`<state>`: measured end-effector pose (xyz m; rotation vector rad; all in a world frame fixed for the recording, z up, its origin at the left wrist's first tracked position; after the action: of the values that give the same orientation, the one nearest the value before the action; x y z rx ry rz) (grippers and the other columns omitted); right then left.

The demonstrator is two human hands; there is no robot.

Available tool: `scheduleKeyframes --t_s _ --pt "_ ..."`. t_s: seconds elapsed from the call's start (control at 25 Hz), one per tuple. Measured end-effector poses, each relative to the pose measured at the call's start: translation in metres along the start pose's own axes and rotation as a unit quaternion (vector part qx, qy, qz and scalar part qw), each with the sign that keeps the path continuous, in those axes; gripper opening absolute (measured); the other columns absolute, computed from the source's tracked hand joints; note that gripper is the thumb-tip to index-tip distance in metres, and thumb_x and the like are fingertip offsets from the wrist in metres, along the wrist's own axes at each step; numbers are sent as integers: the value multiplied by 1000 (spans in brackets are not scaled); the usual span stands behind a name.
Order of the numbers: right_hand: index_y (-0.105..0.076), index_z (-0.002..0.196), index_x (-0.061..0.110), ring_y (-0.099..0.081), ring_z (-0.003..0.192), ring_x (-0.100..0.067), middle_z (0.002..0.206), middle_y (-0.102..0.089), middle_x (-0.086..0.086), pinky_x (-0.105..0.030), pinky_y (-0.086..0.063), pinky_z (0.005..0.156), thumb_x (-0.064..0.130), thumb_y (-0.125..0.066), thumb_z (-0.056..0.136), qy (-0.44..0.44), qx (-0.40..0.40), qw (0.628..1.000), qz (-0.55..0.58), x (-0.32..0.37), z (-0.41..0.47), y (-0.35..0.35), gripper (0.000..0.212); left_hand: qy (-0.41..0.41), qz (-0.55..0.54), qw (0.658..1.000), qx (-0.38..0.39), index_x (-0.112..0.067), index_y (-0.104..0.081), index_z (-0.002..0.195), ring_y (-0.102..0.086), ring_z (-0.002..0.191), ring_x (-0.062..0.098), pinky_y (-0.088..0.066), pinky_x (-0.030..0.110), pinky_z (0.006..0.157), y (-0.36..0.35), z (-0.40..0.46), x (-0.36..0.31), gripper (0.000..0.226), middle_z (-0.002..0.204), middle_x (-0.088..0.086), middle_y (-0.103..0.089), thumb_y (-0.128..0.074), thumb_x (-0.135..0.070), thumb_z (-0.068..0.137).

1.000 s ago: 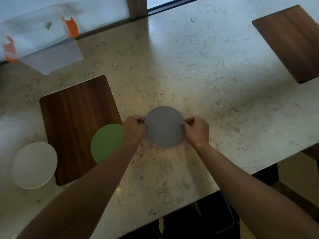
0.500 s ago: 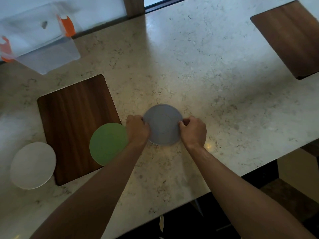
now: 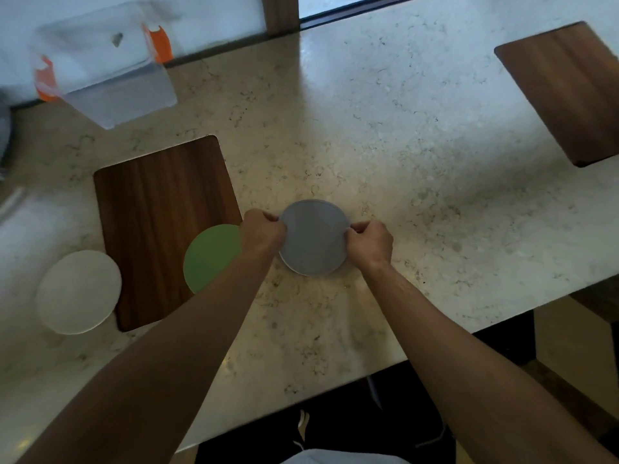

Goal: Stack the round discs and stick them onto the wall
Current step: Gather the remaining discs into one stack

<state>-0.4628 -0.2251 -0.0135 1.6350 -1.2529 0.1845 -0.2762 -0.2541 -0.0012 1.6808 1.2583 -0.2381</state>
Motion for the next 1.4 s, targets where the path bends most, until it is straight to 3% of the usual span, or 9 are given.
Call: scheduleKeyframes --t_s 0.28,0.4,0.6,0.68,0.84,0.96,1.04,1.2,1.4 --pt "-75 105 12 -70 83 -15 99 -76 -5 -30 -57 84 21 -69 87 89 36 995 21 29 -31 -33 21 19 -38 998 -39 -15 -71 74 -65 76 19 -59 38 76 73 0 33 10 79 5 -69 -72 -7 79" --pt "-75 105 10 -71 89 -19 100 -76 -8 -24 -50 80 21 -68 86 113 58 992 -15 48 -48 -62 23 51 -43 995 -70 -14 -74 88 -67 86 22 -59 37 77 109 6 61 9 92 5 -71 -76 -11 80" --pt "-79 86 13 -68 68 -13 84 -77 -7 -22 -51 66 18 -66 85 145 53 986 -66 68 -77 -102 14 82 -56 994 -50 -23 -64 68 -68 86 26 -61 45 80 146 18 105 23 87 4 -69 -76 -7 78" --pt "-78 98 14 -59 65 -4 95 -77 -4 -11 -42 66 19 -62 88 155 58 980 -106 67 -83 -114 19 78 -46 995 -41 -20 -68 74 -69 88 27 -61 47 81 150 23 116 16 91 7 -71 -76 -7 78" --pt "-73 111 11 -68 93 -20 108 -74 -7 -18 -41 77 21 -59 92 149 62 976 -143 62 -84 -130 25 65 -32 997 -25 -14 -74 87 -69 85 23 -61 40 79 150 34 128 9 91 5 -73 -73 -9 80" --pt "-73 111 9 -68 93 -22 107 -74 -8 -20 -42 77 19 -59 93 151 48 977 -141 56 -86 -133 24 21 -3 1000 -16 -21 -73 72 -60 66 8 -49 27 68 146 35 133 17 71 -8 -66 -68 -8 82" --pt "-73 109 9 -68 91 -21 104 -75 -8 -20 -42 76 17 -60 93 152 32 979 -134 55 -86 -135 22 -1 16 1000 -19 -13 -77 85 -55 62 4 -45 25 67 145 36 135 12 77 -4 -69 -66 -8 83" --pt "-74 106 9 -69 86 -22 100 -75 -9 -26 -49 77 15 -60 92 149 12 981 -127 55 -86 -142 21 -42 49 998 -26 -7 -76 98 -69 84 23 -55 33 78 144 35 133 18 94 7 -76 -64 -12 85" --pt "-73 107 10 -68 85 -23 99 -73 -9 -32 -53 78 22 -61 93 150 -6 977 -149 54 -89 -143 22 -63 62 995 -48 -10 -76 99 -69 81 23 -56 35 71 137 30 136 17 97 6 -74 -64 -14 88"
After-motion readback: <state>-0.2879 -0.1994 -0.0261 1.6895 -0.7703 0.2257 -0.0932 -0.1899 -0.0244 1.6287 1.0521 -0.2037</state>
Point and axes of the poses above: each hand's wrist, its own z-axis towards the middle knuckle, its own y-axis out of the back of the hand, x = y × z, the point moved 1 cm from there along z, towards the middle knuckle
